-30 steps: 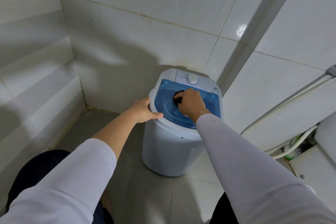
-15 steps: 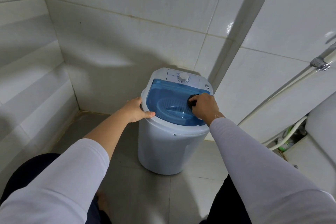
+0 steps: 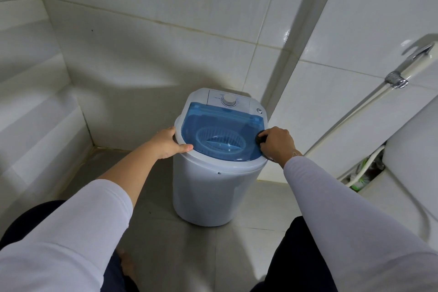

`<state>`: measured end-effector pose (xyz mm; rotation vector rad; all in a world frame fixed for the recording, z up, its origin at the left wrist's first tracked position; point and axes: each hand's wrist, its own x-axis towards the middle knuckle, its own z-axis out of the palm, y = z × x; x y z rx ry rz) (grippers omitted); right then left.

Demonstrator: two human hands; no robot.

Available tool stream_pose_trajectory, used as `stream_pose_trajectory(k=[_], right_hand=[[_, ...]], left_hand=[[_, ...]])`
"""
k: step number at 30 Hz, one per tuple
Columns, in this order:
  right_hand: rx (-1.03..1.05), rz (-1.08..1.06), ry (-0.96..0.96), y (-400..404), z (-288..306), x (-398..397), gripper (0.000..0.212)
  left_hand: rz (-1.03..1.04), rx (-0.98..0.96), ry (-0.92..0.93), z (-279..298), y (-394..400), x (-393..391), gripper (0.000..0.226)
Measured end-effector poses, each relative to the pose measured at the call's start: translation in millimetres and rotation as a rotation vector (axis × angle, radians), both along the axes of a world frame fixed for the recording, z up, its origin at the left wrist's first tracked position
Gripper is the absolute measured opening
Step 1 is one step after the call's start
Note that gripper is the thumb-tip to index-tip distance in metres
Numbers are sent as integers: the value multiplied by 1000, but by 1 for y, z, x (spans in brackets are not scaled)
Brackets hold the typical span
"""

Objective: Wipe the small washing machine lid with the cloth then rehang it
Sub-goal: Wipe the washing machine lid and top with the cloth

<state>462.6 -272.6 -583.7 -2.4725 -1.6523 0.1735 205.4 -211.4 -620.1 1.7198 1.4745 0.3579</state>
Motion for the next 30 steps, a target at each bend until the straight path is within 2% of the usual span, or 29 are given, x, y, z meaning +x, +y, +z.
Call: stream_pose_trajectory(k=[8,14,19,23,30], right_hand=[[42,218,-22,18,42,-69,29],[20,372,-20,39,21,-131,32],[-6,377,-52,39,-6,-149,35],[-3,394,-154,32,-11,-150,40],[19,393,-169,15,-13,-141,40]], left_hand=[[204,-3,-101,8,33,-14,57],[164,-27,-110,5,48,-6,51],[156,-50,-179,-2,50,-6,54],[200,-38,-223,-4,50,-5,53],[219,81,-141,-4,37,1,48]])
